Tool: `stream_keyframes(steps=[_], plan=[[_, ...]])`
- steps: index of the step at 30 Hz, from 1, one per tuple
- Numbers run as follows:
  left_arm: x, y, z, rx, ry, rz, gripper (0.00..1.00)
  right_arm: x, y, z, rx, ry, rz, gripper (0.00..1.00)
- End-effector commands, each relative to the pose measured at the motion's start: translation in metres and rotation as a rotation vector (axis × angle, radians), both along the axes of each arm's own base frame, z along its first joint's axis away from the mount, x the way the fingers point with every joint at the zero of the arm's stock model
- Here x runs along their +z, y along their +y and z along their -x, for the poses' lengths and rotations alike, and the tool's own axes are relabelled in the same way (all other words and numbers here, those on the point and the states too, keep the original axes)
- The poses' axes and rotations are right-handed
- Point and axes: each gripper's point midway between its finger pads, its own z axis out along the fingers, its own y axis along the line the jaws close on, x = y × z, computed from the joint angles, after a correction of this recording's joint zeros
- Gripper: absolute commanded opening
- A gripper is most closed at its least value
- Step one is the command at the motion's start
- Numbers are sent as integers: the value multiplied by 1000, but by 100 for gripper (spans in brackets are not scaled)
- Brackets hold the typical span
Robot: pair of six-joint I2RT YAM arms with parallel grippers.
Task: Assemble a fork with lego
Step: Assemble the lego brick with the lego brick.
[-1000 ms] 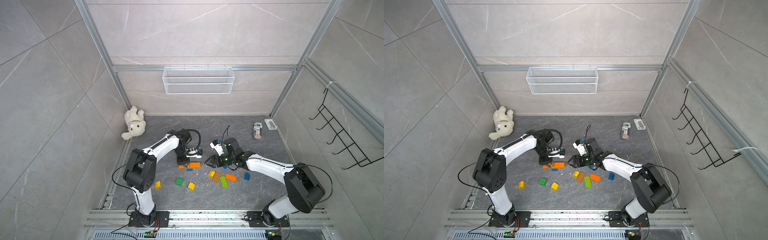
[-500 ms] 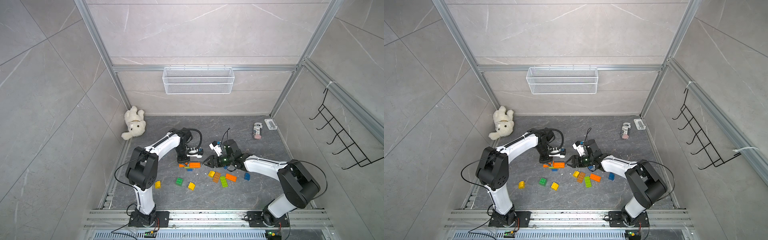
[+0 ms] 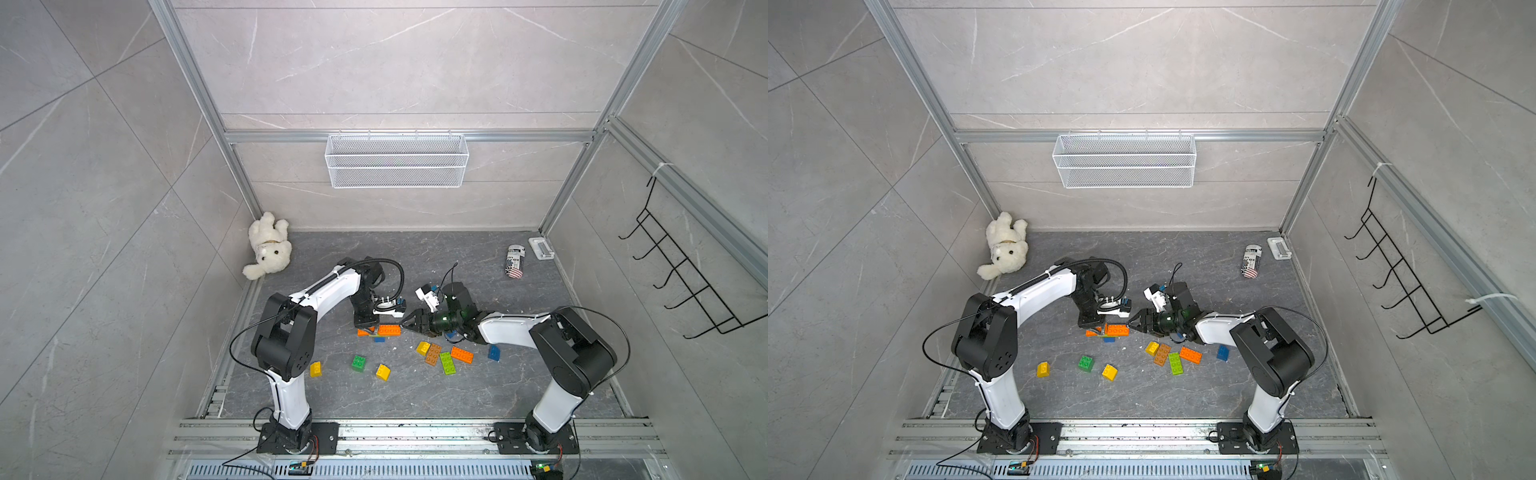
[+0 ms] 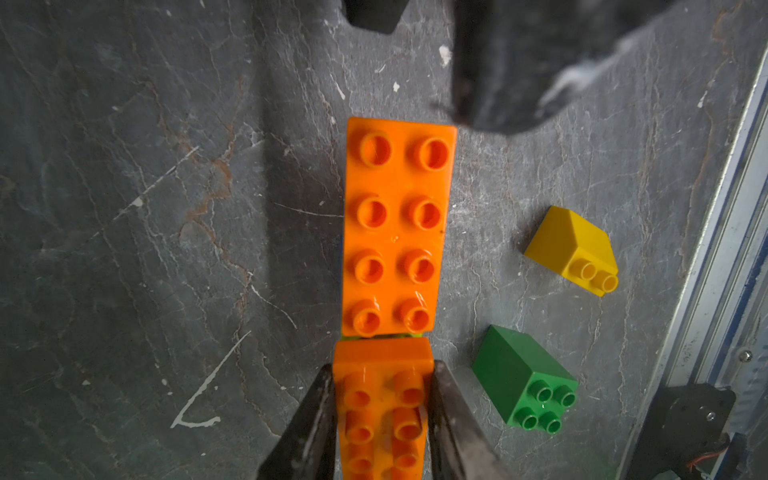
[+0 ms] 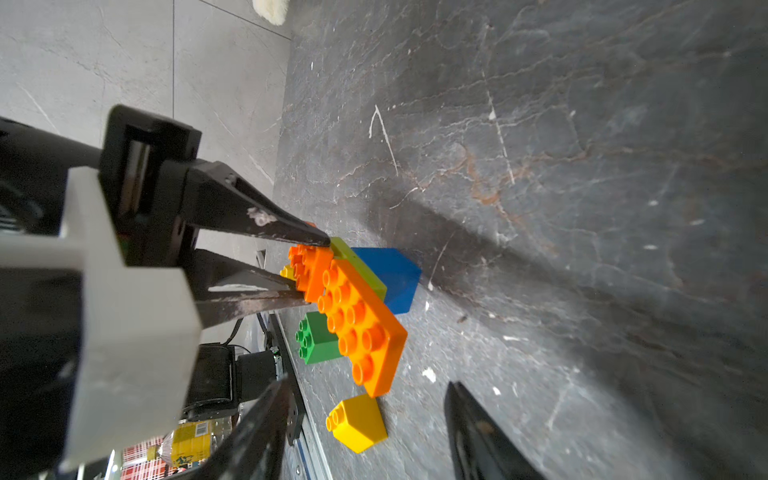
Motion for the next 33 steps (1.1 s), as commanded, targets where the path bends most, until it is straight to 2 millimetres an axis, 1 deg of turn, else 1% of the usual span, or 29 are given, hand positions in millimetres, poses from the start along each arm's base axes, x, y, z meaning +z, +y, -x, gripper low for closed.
stream_keyframes(steps=[1, 5, 8, 12, 19, 26, 33], plan=[[-2, -3, 11, -33, 45, 22, 23, -2, 6, -1, -10, 38, -46, 62], [-4, -3, 13, -36, 49, 26, 23, -6, 13, 4, 2, 54, -48, 62], [-4, -4, 15, -38, 53, 31, 23, -8, 21, 7, 14, 69, -68, 60], [-6, -1, 20, -41, 60, 26, 23, -11, 28, 11, 21, 83, -81, 59], [-7, -5, 23, -42, 65, 28, 23, -16, 37, 8, 19, 99, -104, 56], [-13, -8, 32, -62, 87, 18, 22, -20, 42, 3, 16, 101, -125, 53], [-17, -6, 36, -63, 94, -23, 22, -23, 46, 5, 22, 105, -119, 51]])
